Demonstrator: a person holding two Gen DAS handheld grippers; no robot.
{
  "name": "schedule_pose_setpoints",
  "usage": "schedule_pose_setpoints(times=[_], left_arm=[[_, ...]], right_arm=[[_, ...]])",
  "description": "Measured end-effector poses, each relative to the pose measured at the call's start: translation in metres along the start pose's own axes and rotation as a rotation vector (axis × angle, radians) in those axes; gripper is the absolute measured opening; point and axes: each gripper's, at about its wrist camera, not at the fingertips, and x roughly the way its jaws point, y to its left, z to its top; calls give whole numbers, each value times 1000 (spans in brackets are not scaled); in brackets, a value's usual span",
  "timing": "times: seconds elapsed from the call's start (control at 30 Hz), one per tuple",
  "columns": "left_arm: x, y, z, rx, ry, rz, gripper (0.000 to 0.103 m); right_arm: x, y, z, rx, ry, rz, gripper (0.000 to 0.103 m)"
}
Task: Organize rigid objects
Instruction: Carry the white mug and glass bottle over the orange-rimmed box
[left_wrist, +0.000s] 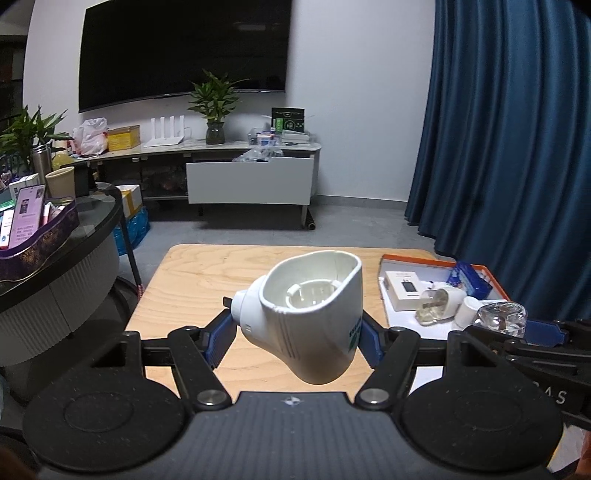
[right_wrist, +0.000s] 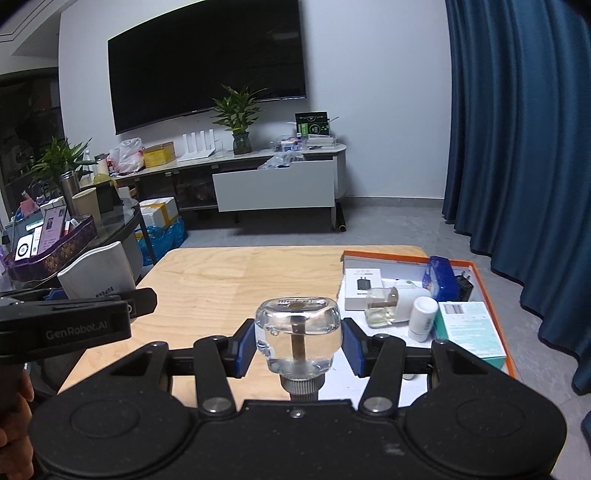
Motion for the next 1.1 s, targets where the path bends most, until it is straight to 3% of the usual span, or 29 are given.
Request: schedule_pose_setpoints(times=[1.1], left_arm=[[-6, -37, -9, 71, -3, -107, 70]], right_arm=[[-20, -50, -15, 72, -14, -98, 60]])
